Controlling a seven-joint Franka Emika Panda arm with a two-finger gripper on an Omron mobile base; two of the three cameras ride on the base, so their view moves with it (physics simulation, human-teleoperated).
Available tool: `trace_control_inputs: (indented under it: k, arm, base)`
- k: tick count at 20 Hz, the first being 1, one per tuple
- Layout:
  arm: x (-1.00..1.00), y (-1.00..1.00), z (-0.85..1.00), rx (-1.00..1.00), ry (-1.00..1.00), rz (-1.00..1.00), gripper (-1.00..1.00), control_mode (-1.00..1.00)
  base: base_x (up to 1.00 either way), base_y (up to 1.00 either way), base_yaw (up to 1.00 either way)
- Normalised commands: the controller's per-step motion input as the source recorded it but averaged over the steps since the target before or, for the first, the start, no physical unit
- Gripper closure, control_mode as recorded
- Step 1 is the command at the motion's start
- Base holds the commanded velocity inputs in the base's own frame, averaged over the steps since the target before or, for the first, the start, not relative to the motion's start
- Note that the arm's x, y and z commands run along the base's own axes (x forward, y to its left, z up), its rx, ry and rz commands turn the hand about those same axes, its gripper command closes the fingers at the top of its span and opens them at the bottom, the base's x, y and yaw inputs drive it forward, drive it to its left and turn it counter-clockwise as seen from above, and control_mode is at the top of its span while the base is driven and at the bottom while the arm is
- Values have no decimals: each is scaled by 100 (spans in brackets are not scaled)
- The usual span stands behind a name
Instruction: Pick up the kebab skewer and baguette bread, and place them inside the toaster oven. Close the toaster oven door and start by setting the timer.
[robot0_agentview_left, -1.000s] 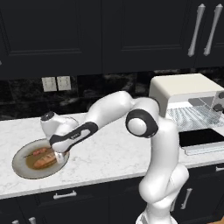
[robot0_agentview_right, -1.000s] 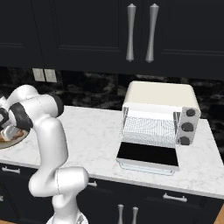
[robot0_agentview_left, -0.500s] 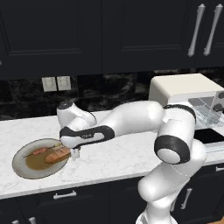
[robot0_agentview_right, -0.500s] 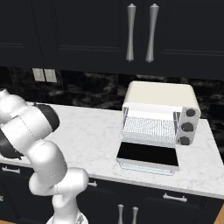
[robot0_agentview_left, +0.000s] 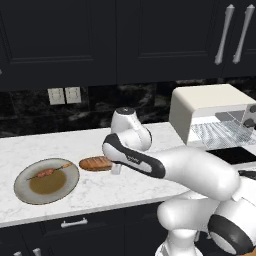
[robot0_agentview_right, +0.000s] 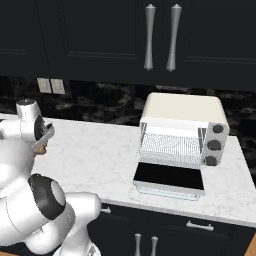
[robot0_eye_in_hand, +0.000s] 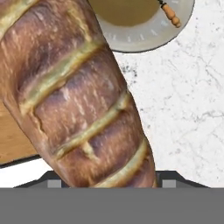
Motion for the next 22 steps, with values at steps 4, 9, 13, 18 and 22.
trace_control_inputs:
  k: [4, 9, 13, 18, 22]
  arm:
    - [-4, -100, 32, 7, 0, -43, 100, -100]
    - [0, -100, 9, 0, 1, -48, 100, -100]
    - [0, -100, 2, 0, 2, -44, 100, -100]
    - [0, -100, 16, 2, 4, -39, 100, -100]
    - [0, -100, 22, 6, 6, -28, 100, -100]
  base:
    - [0, 0, 0]
    - [0, 0, 0]
    - [0, 0, 0]
    - [0, 0, 0]
    - [0, 0, 0]
